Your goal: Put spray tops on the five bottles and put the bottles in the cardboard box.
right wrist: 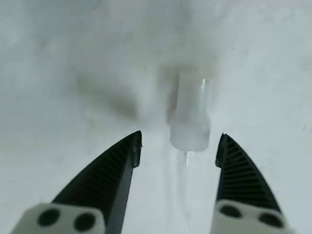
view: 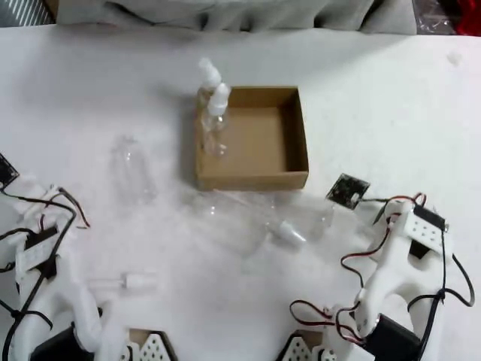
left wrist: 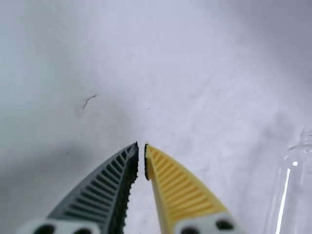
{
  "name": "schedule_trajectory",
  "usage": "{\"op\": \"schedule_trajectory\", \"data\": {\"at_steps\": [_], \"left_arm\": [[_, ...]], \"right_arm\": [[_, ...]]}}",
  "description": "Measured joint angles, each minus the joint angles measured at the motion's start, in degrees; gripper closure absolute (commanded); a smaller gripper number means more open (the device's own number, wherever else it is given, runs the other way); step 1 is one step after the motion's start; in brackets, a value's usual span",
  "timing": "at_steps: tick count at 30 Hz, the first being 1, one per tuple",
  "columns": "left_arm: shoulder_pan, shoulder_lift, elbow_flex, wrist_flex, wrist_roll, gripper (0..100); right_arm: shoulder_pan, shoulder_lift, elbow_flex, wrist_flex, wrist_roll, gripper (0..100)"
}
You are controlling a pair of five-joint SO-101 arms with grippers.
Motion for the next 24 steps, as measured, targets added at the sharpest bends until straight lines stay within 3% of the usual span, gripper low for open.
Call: {"op": "schedule_trajectory", "data": {"at_steps": [4,17,21,24], "left_arm": [[0.0,0.0,0.0,0.0,0.0,98],[0.0,0.0,0.0,0.0,0.0,98],[0.0,0.0,0.0,0.0,0.0,98],[0.0,0.0,0.0,0.0,0.0,98]], "right_arm": [[-0.2,0.0,2.0,-4.0,1.1,84.8],[-2.5,6.9,0.8,-5.5,1.5,84.8],[-2.5,8.4,-1.0,-5.5,0.9,99.1],[-2.5,8.5,-3.2,-5.5,-4.3,96.5]]}}
